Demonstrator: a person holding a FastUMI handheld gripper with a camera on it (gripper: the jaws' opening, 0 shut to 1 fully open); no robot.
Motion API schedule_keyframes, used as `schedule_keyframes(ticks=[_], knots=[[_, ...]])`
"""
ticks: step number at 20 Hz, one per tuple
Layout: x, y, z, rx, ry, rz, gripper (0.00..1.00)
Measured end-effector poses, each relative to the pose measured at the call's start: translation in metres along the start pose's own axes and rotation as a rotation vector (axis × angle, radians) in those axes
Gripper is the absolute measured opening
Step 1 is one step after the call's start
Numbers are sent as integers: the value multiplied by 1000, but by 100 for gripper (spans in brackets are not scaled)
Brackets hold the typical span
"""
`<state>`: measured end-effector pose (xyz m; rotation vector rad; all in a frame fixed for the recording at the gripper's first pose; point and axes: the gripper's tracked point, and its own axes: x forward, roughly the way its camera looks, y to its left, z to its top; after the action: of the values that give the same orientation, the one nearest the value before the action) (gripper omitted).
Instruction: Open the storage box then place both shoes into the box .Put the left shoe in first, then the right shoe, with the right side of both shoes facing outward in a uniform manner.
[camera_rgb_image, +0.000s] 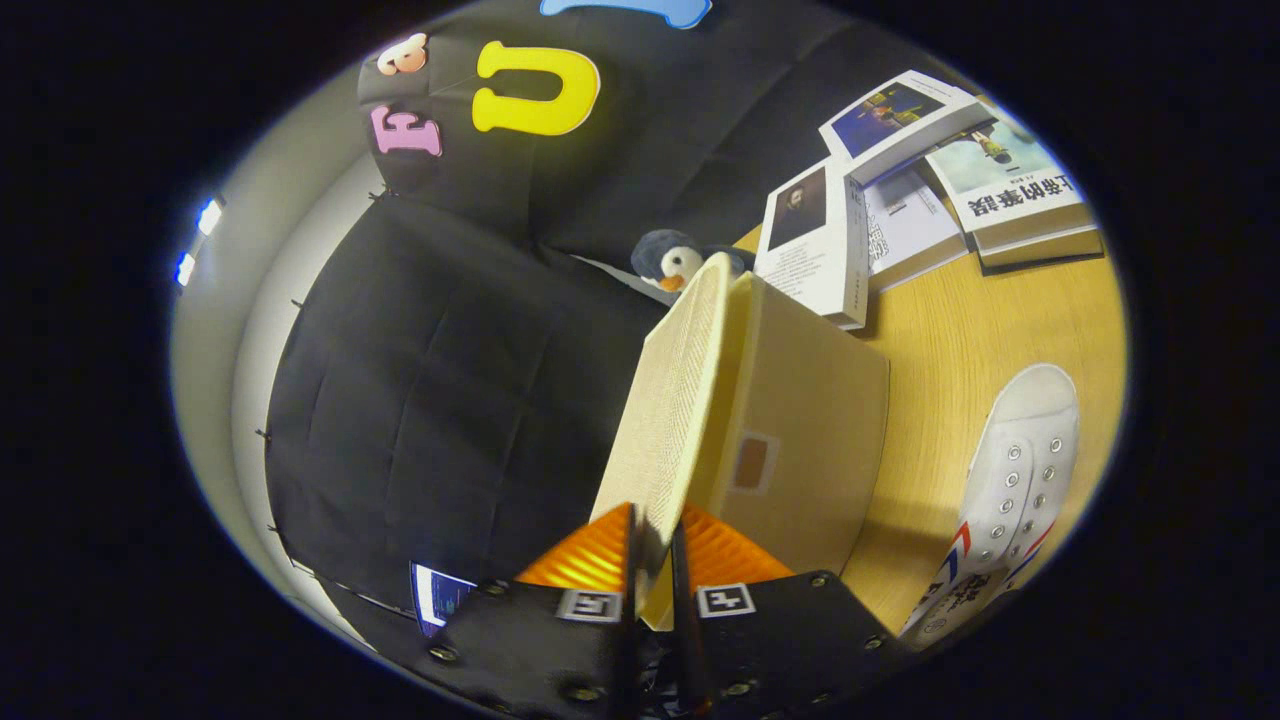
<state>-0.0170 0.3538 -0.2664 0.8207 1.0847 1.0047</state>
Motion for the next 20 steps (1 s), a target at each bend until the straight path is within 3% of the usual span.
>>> schedule_keyframes(ticks=[1, 11, 20], knots=[[1, 11, -2, 19, 3, 14, 11], [23, 110, 21, -175, 21, 96, 11], [107, 195, 19, -299, 111, 125, 15]])
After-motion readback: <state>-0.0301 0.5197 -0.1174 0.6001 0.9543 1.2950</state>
